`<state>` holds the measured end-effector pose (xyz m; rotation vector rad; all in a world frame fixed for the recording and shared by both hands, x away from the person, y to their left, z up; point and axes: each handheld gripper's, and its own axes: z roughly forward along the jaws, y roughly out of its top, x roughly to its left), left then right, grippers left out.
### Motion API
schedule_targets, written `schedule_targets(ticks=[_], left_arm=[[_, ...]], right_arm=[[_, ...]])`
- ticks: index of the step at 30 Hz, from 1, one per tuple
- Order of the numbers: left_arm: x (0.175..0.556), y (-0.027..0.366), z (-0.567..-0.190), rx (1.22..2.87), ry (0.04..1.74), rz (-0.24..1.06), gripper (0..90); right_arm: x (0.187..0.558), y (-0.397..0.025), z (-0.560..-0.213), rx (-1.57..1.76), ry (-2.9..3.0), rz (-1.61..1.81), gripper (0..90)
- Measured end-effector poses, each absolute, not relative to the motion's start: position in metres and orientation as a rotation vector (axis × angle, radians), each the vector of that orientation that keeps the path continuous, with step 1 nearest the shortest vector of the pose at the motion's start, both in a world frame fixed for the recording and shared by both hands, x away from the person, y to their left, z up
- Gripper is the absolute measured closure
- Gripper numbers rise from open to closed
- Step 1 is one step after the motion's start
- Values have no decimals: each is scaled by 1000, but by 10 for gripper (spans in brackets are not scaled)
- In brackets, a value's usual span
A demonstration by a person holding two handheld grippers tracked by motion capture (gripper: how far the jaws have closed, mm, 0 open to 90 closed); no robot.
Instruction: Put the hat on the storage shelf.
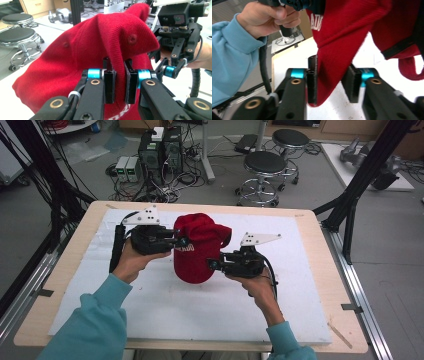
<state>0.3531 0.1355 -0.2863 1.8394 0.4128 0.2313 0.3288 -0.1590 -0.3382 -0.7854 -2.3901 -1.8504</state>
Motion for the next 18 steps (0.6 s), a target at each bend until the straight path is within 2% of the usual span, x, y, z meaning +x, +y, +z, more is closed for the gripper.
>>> schedule_targets(ticks=[9,18], left_arm=[[354,137,-286,1822,406,227,823],[354,140,-286,1809,412,229,797]], right_arm=[[329,-160,-339,-749,-2326,-1836,841],[327,-157,-337,-725,-2325,-1864,857]])
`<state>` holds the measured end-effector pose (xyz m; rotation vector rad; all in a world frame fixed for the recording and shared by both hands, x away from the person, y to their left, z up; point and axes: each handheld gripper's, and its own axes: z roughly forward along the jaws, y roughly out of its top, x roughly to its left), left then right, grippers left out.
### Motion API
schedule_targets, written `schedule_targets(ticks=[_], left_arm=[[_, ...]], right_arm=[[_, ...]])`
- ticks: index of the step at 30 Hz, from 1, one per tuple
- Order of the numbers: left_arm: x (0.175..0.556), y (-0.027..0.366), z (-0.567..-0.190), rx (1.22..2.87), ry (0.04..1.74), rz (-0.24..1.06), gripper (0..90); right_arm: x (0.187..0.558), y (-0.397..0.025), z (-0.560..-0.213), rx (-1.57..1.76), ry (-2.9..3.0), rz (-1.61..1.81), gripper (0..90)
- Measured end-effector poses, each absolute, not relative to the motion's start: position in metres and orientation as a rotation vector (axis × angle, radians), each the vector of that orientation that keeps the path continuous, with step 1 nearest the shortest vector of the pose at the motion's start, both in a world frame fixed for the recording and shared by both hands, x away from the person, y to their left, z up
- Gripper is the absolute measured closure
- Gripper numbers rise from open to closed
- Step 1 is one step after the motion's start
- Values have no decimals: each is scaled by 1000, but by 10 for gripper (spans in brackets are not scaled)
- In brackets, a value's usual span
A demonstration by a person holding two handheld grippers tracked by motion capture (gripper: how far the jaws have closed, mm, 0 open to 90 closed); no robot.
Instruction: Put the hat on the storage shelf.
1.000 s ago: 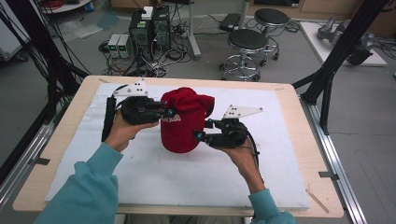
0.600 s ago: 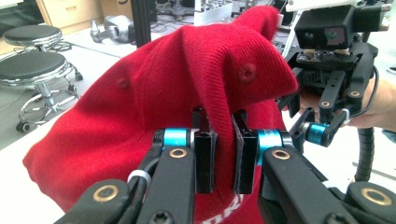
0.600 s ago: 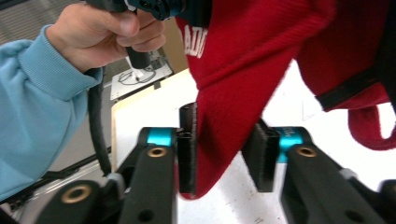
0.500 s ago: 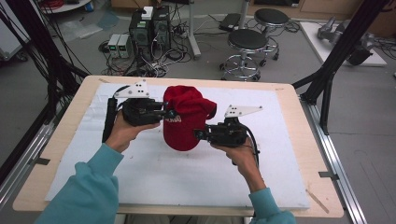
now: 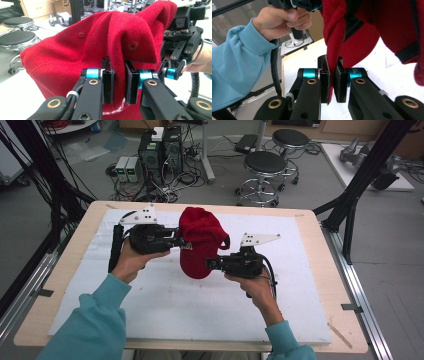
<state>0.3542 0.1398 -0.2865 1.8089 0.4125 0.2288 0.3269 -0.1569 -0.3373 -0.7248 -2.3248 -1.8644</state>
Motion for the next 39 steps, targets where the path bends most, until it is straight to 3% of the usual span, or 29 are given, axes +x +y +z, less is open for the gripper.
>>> schedule_targets(ticks=[4,15,29,39], left_arm=[[356,142,-286,1805,430,228,714],[357,154,-287,1756,533,277,155],[342,217,-315,1781,617,376,156],[316,247,-369,1783,701,373,149]], right_arm=[[325,-156,-336,-730,-2341,-1876,858],[326,-157,-334,-774,-2392,-1924,858],[339,-142,-331,-868,-2452,-1967,858],[360,-117,-329,-932,-2487,-2056,858]])
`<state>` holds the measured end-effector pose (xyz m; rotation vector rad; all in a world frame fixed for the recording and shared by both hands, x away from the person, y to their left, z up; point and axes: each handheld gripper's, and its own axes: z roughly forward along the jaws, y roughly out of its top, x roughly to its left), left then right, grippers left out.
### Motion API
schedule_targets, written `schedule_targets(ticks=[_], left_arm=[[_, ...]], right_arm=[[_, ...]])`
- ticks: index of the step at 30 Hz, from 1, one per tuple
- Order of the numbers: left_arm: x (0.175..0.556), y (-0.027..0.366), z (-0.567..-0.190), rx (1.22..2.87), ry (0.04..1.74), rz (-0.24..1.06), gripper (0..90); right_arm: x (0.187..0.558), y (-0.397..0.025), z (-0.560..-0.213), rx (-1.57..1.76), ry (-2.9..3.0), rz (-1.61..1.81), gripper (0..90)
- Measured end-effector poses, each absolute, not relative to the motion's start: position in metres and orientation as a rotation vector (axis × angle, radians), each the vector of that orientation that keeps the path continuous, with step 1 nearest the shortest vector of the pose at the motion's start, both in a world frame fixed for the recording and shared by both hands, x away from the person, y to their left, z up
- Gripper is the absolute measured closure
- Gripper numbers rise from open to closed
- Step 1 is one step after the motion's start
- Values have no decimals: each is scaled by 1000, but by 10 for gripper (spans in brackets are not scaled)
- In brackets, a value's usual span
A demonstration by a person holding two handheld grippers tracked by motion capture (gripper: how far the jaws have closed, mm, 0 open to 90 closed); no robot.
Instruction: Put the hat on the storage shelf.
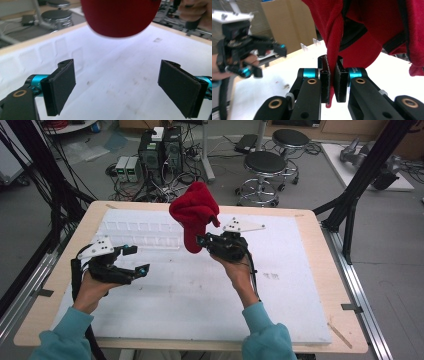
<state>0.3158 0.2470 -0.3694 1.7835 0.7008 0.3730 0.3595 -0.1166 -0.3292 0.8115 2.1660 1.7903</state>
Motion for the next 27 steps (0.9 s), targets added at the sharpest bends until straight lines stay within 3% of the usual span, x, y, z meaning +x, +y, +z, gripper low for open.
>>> schedule_targets(ticks=[10,27], left_arm=[[296,273,-412,1753,819,432,150],[280,281,-446,1739,853,494,152]], right_arm=[[379,-91,-336,836,2124,1771,858],[406,-53,-347,835,2078,1733,858]])
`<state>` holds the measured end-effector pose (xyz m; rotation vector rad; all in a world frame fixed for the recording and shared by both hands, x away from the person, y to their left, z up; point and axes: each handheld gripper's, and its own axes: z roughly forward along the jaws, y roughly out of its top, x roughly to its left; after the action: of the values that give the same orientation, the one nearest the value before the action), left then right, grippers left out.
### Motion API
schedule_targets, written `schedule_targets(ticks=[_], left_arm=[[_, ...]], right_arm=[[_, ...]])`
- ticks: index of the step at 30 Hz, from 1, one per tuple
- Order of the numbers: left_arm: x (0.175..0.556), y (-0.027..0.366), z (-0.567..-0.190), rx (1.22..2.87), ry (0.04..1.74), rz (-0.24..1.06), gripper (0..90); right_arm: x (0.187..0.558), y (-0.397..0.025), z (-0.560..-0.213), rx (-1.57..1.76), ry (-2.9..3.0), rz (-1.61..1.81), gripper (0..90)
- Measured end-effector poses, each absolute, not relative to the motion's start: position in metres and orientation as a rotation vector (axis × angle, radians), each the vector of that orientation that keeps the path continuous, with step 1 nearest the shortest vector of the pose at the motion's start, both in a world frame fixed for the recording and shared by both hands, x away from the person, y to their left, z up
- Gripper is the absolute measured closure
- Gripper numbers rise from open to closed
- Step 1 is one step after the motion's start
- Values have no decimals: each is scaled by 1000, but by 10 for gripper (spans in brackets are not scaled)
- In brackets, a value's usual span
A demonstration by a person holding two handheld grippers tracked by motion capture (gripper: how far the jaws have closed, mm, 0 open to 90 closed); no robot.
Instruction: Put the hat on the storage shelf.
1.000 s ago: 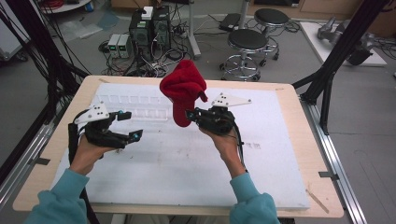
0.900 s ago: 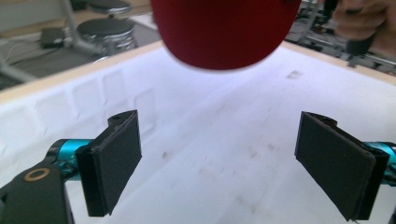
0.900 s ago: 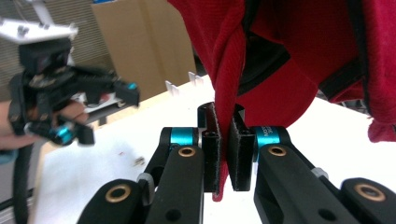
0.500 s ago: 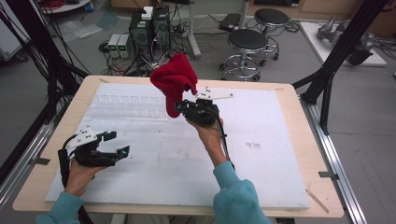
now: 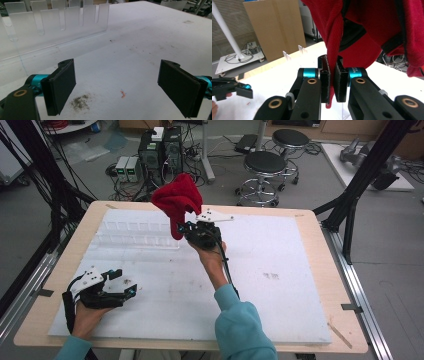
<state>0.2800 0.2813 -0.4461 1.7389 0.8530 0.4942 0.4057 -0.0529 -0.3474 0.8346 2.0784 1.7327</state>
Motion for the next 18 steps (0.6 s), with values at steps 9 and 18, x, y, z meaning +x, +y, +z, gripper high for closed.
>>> schedule_targets(ticks=[9,18], left_arm=[[278,282,-447,1721,840,509,157],[278,281,-448,1723,840,507,157]], right_arm=[[418,-43,-360,868,2050,1732,858],[427,-36,-365,906,2039,1735,858]])
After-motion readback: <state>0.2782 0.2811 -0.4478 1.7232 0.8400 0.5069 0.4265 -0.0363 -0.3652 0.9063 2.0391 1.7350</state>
